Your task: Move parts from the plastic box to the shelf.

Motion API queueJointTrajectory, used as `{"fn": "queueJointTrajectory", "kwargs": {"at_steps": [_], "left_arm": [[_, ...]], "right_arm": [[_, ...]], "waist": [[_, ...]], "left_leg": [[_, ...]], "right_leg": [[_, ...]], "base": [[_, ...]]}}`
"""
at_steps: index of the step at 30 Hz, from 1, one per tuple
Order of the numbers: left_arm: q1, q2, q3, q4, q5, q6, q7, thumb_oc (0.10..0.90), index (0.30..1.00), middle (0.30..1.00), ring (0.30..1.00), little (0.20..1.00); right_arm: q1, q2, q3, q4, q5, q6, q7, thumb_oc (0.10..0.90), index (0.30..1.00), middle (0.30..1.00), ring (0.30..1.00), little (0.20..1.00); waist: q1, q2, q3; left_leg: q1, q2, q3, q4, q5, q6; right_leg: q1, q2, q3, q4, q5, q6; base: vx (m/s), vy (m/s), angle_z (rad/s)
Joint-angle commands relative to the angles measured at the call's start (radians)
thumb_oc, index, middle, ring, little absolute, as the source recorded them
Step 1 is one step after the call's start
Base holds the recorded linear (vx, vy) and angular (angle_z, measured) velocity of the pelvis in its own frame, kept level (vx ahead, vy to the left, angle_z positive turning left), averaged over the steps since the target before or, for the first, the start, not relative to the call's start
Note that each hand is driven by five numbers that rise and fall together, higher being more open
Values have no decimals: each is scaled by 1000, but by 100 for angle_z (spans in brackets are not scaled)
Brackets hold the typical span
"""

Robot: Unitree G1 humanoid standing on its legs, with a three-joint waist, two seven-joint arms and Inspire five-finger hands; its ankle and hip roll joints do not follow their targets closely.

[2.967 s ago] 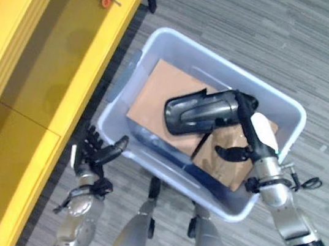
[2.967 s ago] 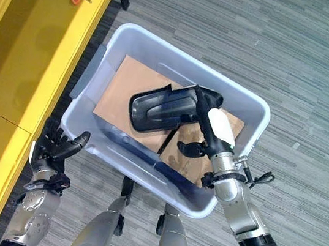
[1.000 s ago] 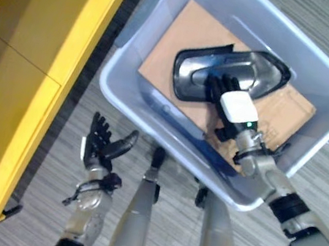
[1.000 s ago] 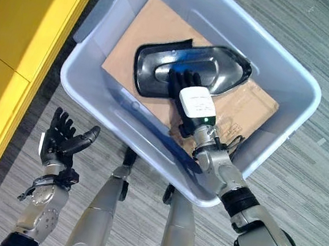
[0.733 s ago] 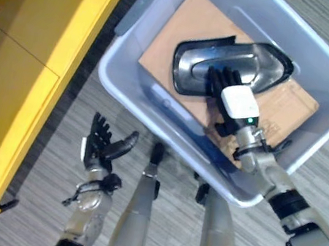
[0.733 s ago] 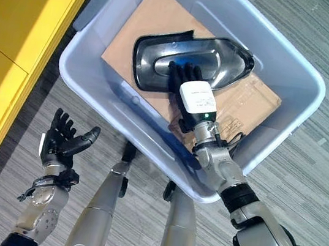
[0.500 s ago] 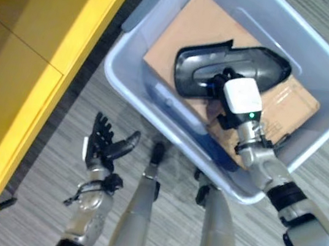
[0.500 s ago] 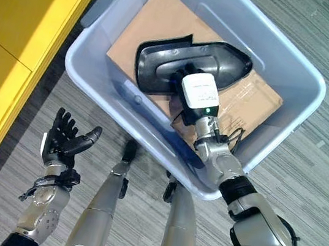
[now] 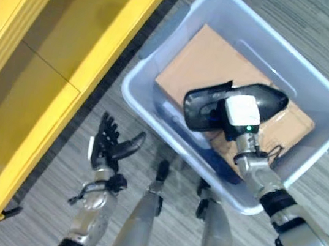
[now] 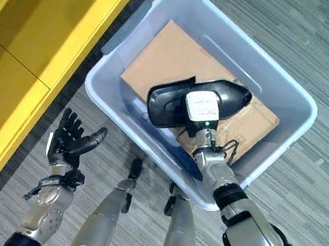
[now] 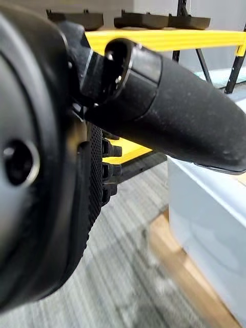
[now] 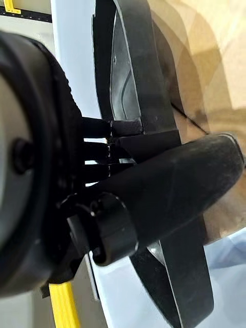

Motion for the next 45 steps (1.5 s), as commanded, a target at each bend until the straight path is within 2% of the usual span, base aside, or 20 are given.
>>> {"fn": "queueJointTrajectory", "kwargs": {"at_steps": [1, 9, 15, 18, 20, 26, 37, 45], "left_arm": [[-8, 44, 42, -135, 35, -66, -5, 900, 1000, 1000, 1000, 1000], [-23, 47, 58, -114, 33, -57, -13, 900, 1000, 1000, 1000, 1000], [-24, 55, 73, -105, 40, -53, -19, 900, 1000, 1000, 1000, 1000], [-25, 59, 74, -101, 42, -48, -21, 900, 1000, 1000, 1000, 1000], [-17, 71, 86, -88, 49, -41, -41, 900, 1000, 1000, 1000, 1000], [-12, 76, 88, -70, 54, -37, -61, 900, 1000, 1000, 1000, 1000], [46, 84, 111, -56, 69, -4, -120, 900, 1000, 1000, 1000, 1000], [98, 68, 123, -57, 69, 13, -142, 900, 1000, 1000, 1000, 1000]], "right_arm": [[42, 18, 41, 128, 45, 0, 113, 400, 300, 300, 300, 300], [77, -8, 16, 92, 50, -9, 118, 400, 300, 300, 300, 300], [136, -53, -29, -27, 61, -34, 115, 400, 300, 300, 300, 300], [148, -61, -38, -50, 61, -37, 118, 400, 300, 300, 300, 300], [205, -98, -95, -140, 86, -61, 119, 400, 300, 300, 300, 300], [271, -148, -171, -255, 120, -86, 118, 400, 300, 300, 300, 300], [449, -234, -360, -525, 176, -161, 152, 400, 300, 300, 300, 300], [551, -251, -480, -677, 197, -202, 160, 400, 300, 300, 300, 300]], "waist": [[26, 14, 68], [11, 9, 68], [-12, 0, 7], [-16, -2, -4], [-42, -3, -57], [-61, -10, -95], [-122, -34, -246], [-155, -38, -318]], "left_leg": [[95, -35, 23, -114, 12, 27], [214, -26, 33, -161, 17, 27], [287, -11, 48, -232, 38, 25], [300, -9, 51, -251, 46, 25], [356, -7, 66, -325, 75, 22], [391, -4, 86, -337, 71, 22], [484, 9, 153, -350, 30, 21], [531, 29, 212, -350, 2, 19]], "right_leg": [[103, -9, 39, 155, -212, 56], [223, -5, 47, 92, -191, 65], [286, 6, 67, 12, -161, 76], [297, 9, 71, -3, -156, 78], [331, 17, 83, -52, -139, 88], [360, 19, 101, -85, -128, 92], [455, 38, 184, -204, -75, 107], [495, 52, 242, -262, -48, 114]], "base": [[0, 0, 0], [-9, 8, -3], [13, 10, -9], [10, 1, -12], [27, 16, -9], [24, 5, -11], [55, 0, -23], [59, -15, -28]]}}
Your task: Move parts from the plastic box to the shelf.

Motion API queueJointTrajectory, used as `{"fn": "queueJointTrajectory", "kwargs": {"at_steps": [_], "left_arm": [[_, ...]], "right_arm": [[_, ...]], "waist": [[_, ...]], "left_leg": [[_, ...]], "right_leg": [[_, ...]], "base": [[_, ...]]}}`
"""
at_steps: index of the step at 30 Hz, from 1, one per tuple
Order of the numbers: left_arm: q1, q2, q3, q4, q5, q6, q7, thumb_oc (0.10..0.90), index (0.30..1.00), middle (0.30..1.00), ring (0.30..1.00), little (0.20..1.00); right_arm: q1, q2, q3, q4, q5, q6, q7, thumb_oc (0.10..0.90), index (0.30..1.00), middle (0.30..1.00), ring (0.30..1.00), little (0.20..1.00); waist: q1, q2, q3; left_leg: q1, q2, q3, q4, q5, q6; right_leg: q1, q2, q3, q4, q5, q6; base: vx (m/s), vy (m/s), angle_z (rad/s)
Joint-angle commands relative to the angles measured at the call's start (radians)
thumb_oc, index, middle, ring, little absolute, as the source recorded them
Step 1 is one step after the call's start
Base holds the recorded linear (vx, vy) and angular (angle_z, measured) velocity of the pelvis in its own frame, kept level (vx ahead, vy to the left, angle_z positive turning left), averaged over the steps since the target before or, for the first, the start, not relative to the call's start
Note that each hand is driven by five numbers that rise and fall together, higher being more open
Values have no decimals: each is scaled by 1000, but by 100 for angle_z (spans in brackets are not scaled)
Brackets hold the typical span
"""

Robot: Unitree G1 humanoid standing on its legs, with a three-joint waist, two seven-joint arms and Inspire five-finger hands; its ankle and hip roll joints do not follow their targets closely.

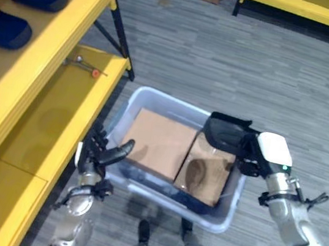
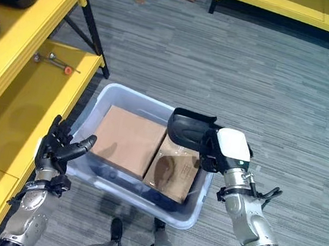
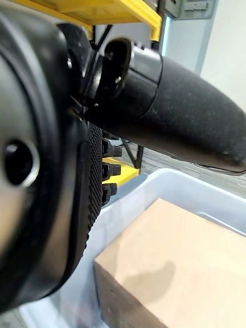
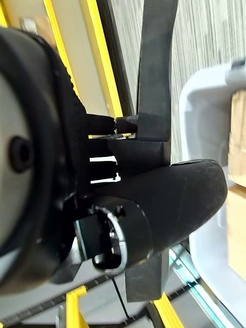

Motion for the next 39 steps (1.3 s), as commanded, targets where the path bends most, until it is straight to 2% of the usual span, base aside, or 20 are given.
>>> {"fn": "queueJointTrajectory", "kwargs": {"at_steps": [1, 13, 21, 28, 39], "left_arm": [[4, 32, 8, -54, 63, -66, -31, 900, 1000, 1000, 1000, 1000], [11, 71, -14, -89, 132, -51, -71, 900, 1000, 1000, 1000, 1000], [-36, 126, -54, -99, 216, -53, -89, 900, 1000, 1000, 1000, 1000], [-107, 234, -85, -61, 429, -60, -56, 900, 1000, 1000, 1000, 1000], [-245, 422, -153, 18, 830, -48, 80, 900, 1000, 1000, 1000, 1000]], "right_arm": [[-39, -52, -45, -82, 38, -78, -63, 400, 300, 300, 300, 300], [17, -96, -122, -211, 102, -131, -35, 400, 300, 300, 300, 300], [29, -141, -124, -208, 163, -149, -10, 400, 300, 300, 300, 300], [21, -217, -100, -194, 195, -177, 17, 400, 300, 300, 300, 300], [-32, -314, -13, -165, 206, -220, 27, 400, 300, 300, 300, 300]], "waist": [[-5, 10, -168], [-68, 13, -235], [-100, 13, -253], [-120, 16, -263], [-132, 16, -272]], "left_leg": [[-32, 10, -7, -7, -17, -15], [41, 40, 76, -7, -53, -13], [65, 54, 104, -7, -63, -19], [76, 66, 124, -7, -66, -29], [83, 71, 131, -7, -64, -41]], "right_leg": [[0, -8, 38, 146, -195, 72], [27, 32, 138, 141, -195, 80], [42, 46, 162, 131, -199, 81], [47, 54, 174, 124, -199, 81], [55, 54, 166, 116, -194, 83]], "base": [[75, -21, -27], [50, -21, -26], [14, -18, -14], [13, -17, -9], [8, 0, -1]]}}
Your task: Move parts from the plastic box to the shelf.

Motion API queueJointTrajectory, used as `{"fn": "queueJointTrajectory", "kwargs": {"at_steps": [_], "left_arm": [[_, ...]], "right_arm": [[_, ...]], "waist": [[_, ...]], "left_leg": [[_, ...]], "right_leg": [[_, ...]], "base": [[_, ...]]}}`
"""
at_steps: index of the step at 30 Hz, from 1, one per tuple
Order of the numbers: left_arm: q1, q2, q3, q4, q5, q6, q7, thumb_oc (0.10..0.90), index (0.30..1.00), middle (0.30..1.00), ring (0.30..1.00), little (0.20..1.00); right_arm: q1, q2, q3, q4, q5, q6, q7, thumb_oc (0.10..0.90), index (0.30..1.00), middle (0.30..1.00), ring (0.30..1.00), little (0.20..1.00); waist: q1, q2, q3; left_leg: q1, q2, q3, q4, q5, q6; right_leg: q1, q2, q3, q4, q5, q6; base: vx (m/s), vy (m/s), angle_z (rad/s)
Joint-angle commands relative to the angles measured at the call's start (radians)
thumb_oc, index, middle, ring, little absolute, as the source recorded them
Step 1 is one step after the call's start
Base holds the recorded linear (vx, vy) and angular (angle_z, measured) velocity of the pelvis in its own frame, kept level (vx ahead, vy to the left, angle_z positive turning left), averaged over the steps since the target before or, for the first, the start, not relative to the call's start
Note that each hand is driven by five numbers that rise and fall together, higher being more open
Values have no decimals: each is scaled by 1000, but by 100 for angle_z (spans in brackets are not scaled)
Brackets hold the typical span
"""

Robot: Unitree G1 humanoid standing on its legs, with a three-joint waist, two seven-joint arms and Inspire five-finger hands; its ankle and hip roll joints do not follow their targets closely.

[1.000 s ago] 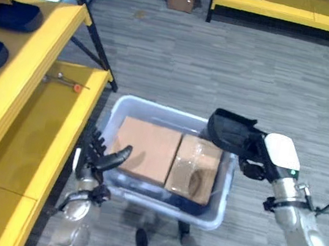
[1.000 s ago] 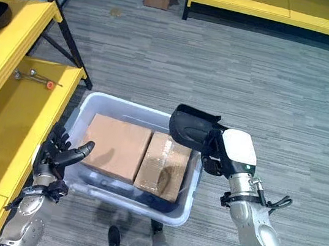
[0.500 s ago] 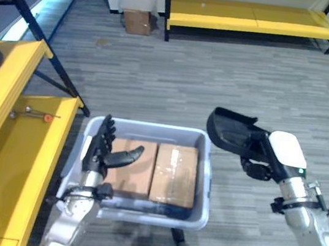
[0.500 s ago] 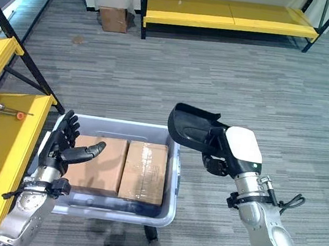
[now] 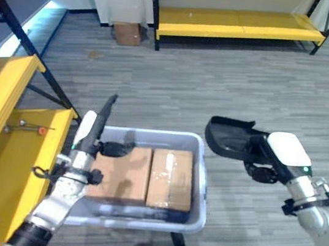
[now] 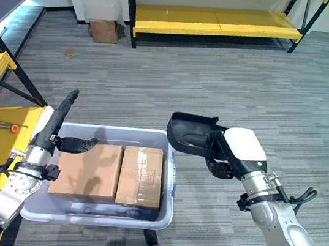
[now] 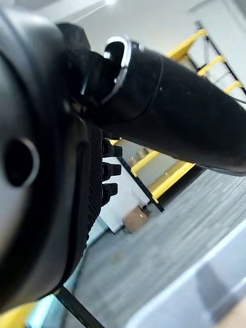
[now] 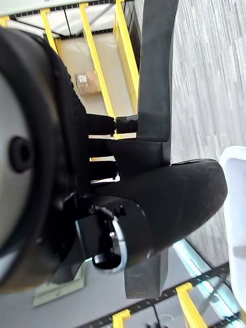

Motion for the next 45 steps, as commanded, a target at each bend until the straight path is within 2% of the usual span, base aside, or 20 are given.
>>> {"fn": "queueJointTrajectory", "kwargs": {"at_steps": [1, 3, 14, 18, 32, 45], "left_arm": [[-112, 109, -61, -1, 187, -77, 126, 900, 1000, 1000, 1000, 1000], [-153, 147, -109, -19, 319, -75, 163, 900, 1000, 1000, 1000, 1000], [-228, 157, -198, -39, 459, -74, 193, 900, 1000, 1000, 1000, 1000], [-234, 128, -206, -54, 497, -65, 214, 900, 1000, 1000, 1000, 1000], [-209, 74, -209, -123, 479, -80, 205, 900, 1000, 1000, 1000, 1000], [-168, 123, -197, -168, 470, -104, 192, 900, 1000, 1000, 1000, 1000]], "right_arm": [[-125, -44, -10, -20, 60, -85, -66, 400, 300, 300, 300, 300], [-116, -61, 9, -24, 57, -106, -69, 400, 300, 300, 300, 300], [-157, -83, 65, -39, 42, -129, -76, 400, 300, 300, 300, 300], [-192, -79, 97, -46, 32, -132, -78, 400, 300, 300, 300, 300], [-243, -65, 145, -49, 18, -124, -80, 400, 300, 300, 300, 300], [-258, -93, 159, -20, 5, -122, -85, 400, 300, 300, 300, 300]], "waist": [[11, -10, -141], [10, -13, -145], [13, -23, -144], [23, -29, -142], [41, -34, -134], [54, -38, -136]], "left_leg": [[-9, 40, -37, -2, -22, -22], [-12, 41, -37, -2, -18, -25], [-17, 39, -52, -2, -19, -26], [-19, 38, -63, -2, -21, -25], [-31, 33, -91, -2, -19, -23], [-31, 31, -100, -2, -20, -24]], "right_leg": [[37, -6, 0, 117, -201, 78], [35, -8, -6, 113, -195, 79], [41, -18, -25, 107, -198, 80], [47, -23, -38, 104, -202, 78], [56, -36, -71, 99, -208, 74], [63, -42, -83, 94, -208, 77]], "base": [[17, 16, 3], [0, 0, 0], [2, 2, 2], [4, -1, 4], [2, -1, 7], [1, 0, 1]]}}
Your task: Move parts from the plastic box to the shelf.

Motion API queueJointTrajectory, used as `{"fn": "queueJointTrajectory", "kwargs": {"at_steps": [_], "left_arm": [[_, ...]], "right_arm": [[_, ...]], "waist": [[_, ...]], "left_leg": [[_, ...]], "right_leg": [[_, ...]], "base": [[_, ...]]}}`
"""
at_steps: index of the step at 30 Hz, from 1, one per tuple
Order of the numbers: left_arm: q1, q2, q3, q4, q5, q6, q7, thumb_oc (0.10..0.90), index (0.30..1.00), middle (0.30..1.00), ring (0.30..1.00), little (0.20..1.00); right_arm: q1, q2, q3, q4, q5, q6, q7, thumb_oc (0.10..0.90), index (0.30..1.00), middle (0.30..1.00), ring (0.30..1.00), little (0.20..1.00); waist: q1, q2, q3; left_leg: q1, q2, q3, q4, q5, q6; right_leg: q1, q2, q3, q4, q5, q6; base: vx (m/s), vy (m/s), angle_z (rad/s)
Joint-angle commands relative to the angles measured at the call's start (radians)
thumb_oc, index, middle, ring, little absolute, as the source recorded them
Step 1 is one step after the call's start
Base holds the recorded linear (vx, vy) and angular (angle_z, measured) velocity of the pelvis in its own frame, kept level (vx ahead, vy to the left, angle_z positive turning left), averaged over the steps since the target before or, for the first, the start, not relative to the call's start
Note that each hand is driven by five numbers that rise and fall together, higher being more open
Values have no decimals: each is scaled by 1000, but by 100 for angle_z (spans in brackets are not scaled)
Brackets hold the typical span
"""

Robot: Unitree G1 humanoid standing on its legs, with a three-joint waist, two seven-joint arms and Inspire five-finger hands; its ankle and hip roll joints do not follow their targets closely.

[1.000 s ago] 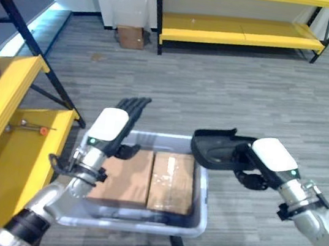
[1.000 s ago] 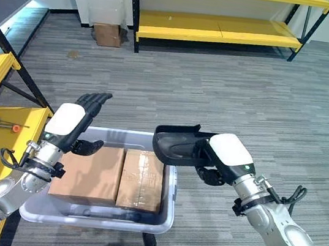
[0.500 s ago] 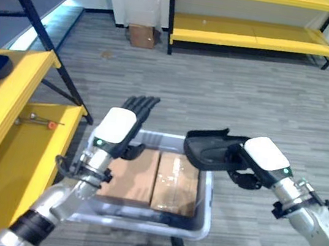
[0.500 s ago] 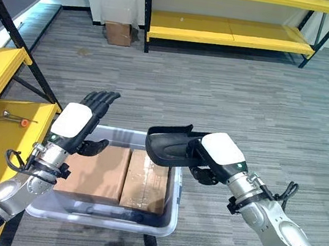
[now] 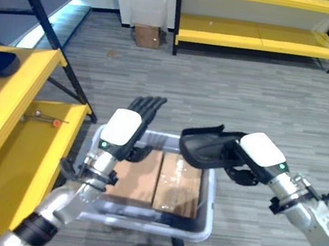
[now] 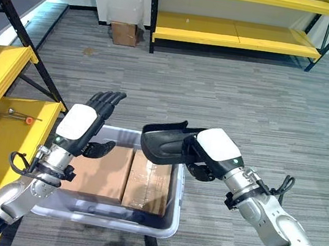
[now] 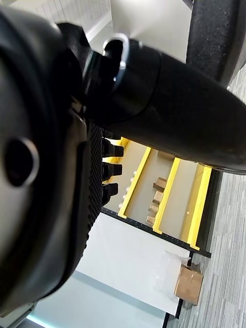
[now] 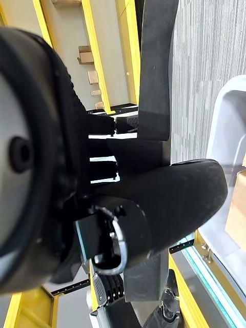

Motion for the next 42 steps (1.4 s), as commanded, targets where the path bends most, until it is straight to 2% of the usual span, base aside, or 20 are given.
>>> {"fn": "queueJointTrajectory", "kwargs": {"at_steps": [1, 9, 25, 42], "left_arm": [[-90, 66, -5, -71, -11, -57, 66, 900, 1000, 1000, 1000, 1000], [-89, 79, -21, -79, -10, -70, 57, 900, 1000, 1000, 1000, 1000], [-139, 106, -131, -55, 31, -84, 23, 900, 1000, 1000, 1000, 1000], [-158, 61, -162, -34, 42, -71, 23, 900, 1000, 1000, 1000, 1000]], "right_arm": [[-143, -32, -16, -18, 7, -34, -85, 400, 300, 300, 300, 300], [-163, -44, 3, -9, 6, -39, -81, 400, 300, 300, 300, 300], [-243, -60, 73, 13, 4, -44, -83, 400, 300, 300, 300, 300], [-280, -11, 81, 1, 24, -32, -93, 400, 300, 300, 300, 300]], "waist": [[7, -24, -120], [11, -26, -117], [11, -32, -108], [16, -40, -107]], "left_leg": [[-21, 32, -42, -2, -14, -27], [-23, 31, -45, -2, -12, -28], [-25, 32, -45, -2, -12, -29], [-23, 33, -47, -2, -14, -27]], "right_leg": [[47, -27, -23, 94, -196, 81], [49, -29, -28, 92, -195, 82], [45, -31, -32, 92, -194, 85], [47, -29, -31, 90, -196, 82]], "base": [[0, 0, 0], [-3, 6, 4], [0, 1, 0], [0, 0, 0]]}}
